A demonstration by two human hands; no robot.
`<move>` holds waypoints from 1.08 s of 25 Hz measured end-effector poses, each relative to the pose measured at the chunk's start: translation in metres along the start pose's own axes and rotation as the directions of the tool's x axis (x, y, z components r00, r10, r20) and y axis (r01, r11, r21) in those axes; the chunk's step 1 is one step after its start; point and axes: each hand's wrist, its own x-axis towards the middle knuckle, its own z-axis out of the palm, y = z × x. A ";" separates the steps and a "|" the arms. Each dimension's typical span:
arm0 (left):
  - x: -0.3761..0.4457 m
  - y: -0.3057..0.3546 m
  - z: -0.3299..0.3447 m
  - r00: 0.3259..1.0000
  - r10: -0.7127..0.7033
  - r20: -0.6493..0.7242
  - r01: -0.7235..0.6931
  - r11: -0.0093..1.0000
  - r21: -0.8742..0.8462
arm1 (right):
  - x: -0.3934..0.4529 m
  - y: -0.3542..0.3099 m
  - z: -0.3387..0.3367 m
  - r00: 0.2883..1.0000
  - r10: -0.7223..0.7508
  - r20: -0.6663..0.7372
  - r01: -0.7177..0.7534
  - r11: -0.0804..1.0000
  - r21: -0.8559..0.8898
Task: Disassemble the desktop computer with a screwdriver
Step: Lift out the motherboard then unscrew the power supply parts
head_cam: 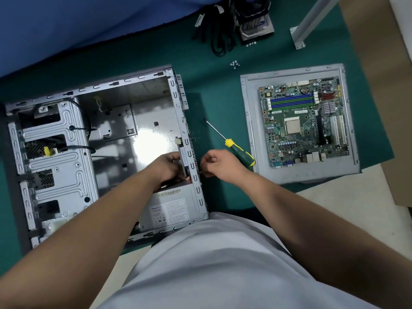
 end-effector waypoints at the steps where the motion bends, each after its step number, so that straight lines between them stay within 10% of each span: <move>1: -0.001 0.001 0.000 1.000 -0.003 0.006 0.003 1.000 -0.006 | 0.000 -0.001 -0.002 1.000 -0.005 -0.023 0.005 1.000 -0.010; 14: -0.001 -0.003 -0.005 0.998 -0.016 0.054 0.019 0.999 -0.041 | 0.013 -0.053 -0.067 0.973 0.009 -0.232 0.042 0.976 0.212; 27: 0.020 -0.024 -0.004 0.996 0.045 0.074 -0.038 0.994 -0.102 | 0.124 -0.135 -0.156 0.761 -0.214 -0.612 -0.130 0.875 -0.467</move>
